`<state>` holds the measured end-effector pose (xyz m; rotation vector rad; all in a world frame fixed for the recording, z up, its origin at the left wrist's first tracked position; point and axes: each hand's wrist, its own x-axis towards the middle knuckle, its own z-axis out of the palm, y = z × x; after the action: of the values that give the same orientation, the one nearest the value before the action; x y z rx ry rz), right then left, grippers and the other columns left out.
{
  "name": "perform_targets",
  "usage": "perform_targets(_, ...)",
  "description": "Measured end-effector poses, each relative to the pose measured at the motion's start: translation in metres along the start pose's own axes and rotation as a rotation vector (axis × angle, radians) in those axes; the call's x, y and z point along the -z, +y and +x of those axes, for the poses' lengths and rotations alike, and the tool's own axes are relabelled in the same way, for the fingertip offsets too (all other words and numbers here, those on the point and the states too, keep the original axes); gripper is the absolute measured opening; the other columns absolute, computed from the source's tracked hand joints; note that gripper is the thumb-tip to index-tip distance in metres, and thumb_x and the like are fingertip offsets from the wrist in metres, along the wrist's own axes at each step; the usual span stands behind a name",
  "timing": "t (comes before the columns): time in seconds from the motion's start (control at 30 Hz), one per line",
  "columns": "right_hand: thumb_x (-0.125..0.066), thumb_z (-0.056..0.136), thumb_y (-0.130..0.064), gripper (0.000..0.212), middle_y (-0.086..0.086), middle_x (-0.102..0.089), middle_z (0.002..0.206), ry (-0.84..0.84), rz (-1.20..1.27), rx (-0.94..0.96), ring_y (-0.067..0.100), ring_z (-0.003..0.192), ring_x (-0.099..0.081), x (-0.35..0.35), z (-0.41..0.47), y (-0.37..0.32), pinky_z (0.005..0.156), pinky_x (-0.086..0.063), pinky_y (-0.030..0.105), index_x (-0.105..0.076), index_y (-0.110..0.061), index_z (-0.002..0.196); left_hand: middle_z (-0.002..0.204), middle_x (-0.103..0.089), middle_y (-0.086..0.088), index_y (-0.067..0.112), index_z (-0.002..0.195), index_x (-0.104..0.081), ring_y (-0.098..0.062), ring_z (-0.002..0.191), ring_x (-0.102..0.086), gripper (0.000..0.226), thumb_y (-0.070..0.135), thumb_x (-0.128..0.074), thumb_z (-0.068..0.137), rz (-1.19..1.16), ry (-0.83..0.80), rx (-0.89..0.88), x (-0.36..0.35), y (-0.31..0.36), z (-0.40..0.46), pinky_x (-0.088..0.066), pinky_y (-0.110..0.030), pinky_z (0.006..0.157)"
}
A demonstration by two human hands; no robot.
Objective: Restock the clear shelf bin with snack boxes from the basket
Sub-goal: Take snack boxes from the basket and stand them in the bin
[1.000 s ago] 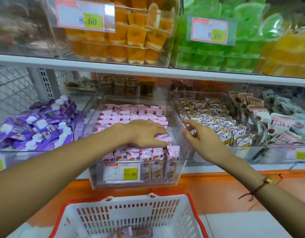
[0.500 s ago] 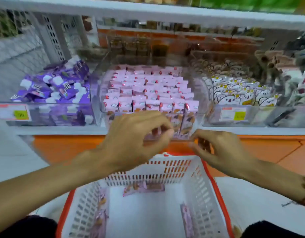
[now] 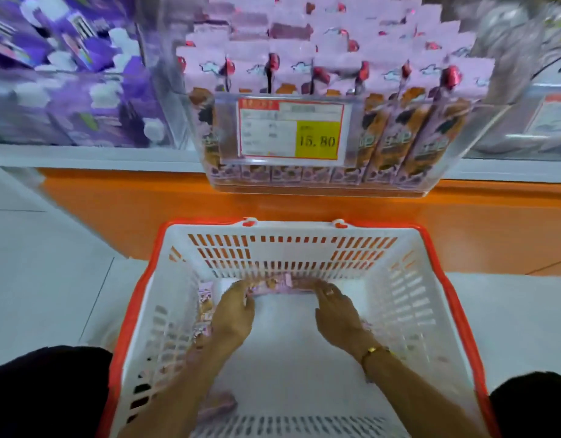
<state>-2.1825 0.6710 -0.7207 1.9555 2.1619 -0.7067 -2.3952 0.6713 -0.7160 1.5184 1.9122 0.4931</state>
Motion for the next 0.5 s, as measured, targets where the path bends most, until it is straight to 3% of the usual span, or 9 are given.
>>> perform_targets(0.1, -0.035, 0.099, -0.017, 0.056, 0.003, -0.017, 0.159, 0.101, 0.000, -0.018, 0.020, 0.145, -0.018, -0.021, 0.010, -0.005, 0.116, -0.016, 0.030, -0.014, -0.014, 0.151, 0.126, -0.059, -0.011, 0.006, 0.127, -0.055, -0.026, 0.118, -0.053, 0.040, 0.015, -0.061, 0.089, -0.070, -0.014, -0.032, -0.024, 0.003, 0.008, -0.036, -0.026, 0.098)
perform_targets(0.17, -0.041, 0.098, -0.022, 0.056, 0.008, -0.028, 0.153, 0.143, -0.004, -0.034, 0.025, 0.139, -0.028, -0.028, 0.016, -0.005, 0.113, -0.021, 0.034, -0.021, -0.013, 0.150, 0.119, -0.060, -0.008, 0.009, 0.121, -0.058, -0.024, 0.111, -0.052, 0.039, 0.026, -0.064, 0.087, -0.042, -0.001, -0.077, -0.038, 0.002, 0.010, -0.038, -0.027, 0.092)
perform_targets(0.27, -0.046, 0.096, -0.031, 0.044, 0.008, -0.043, 0.136, 0.146, -0.076, -0.032, 0.027, 0.124, -0.040, -0.036, 0.014, -0.004, 0.099, -0.033, 0.034, -0.039, -0.018, 0.137, 0.111, -0.058, -0.005, 0.017, 0.116, -0.060, -0.023, 0.102, -0.051, 0.035, 0.035, -0.063, 0.086, 0.097, 0.073, -0.121, -0.047, -0.002, 0.013, -0.041, -0.031, 0.081)
perform_targets(0.37, -0.049, 0.094, -0.030, 0.031, 0.003, -0.049, 0.125, 0.130, -0.007, -0.097, 0.022, 0.113, -0.046, -0.044, 0.002, -0.004, 0.089, -0.039, 0.030, -0.048, -0.019, 0.123, 0.107, -0.056, -0.001, 0.021, 0.108, -0.063, -0.021, 0.101, -0.049, 0.029, 0.038, -0.062, 0.085, 0.214, 0.018, -0.149, -0.044, -0.005, 0.014, -0.040, -0.031, 0.080)
perform_targets(0.43, -0.052, 0.093, -0.029, 0.026, 0.003, -0.054, 0.117, 0.121, 0.071, -0.122, 0.021, 0.107, -0.051, -0.042, -0.006, -0.003, 0.083, -0.042, 0.029, -0.054, -0.017, 0.116, 0.101, -0.056, 0.004, 0.021, 0.099, -0.062, -0.016, 0.095, -0.048, 0.023, 0.038, -0.065, 0.083, 0.163, -0.039, -0.143, -0.039, -0.005, 0.010, -0.036, -0.024, 0.073)
perform_targets(0.5, -0.055, 0.092, -0.029, 0.017, 0.004, -0.059, 0.104, 0.009, 0.179, -0.167, 0.022, 0.096, -0.056, -0.027, -0.010, -0.004, 0.072, -0.042, 0.027, -0.058, -0.015, 0.101, 0.087, -0.058, 0.010, 0.023, 0.088, -0.055, -0.010, 0.078, -0.054, 0.019, 0.036, -0.067, 0.081, -0.004, -0.119, -0.029, -0.029, 0.000, 0.003, -0.035, -0.021, 0.062)
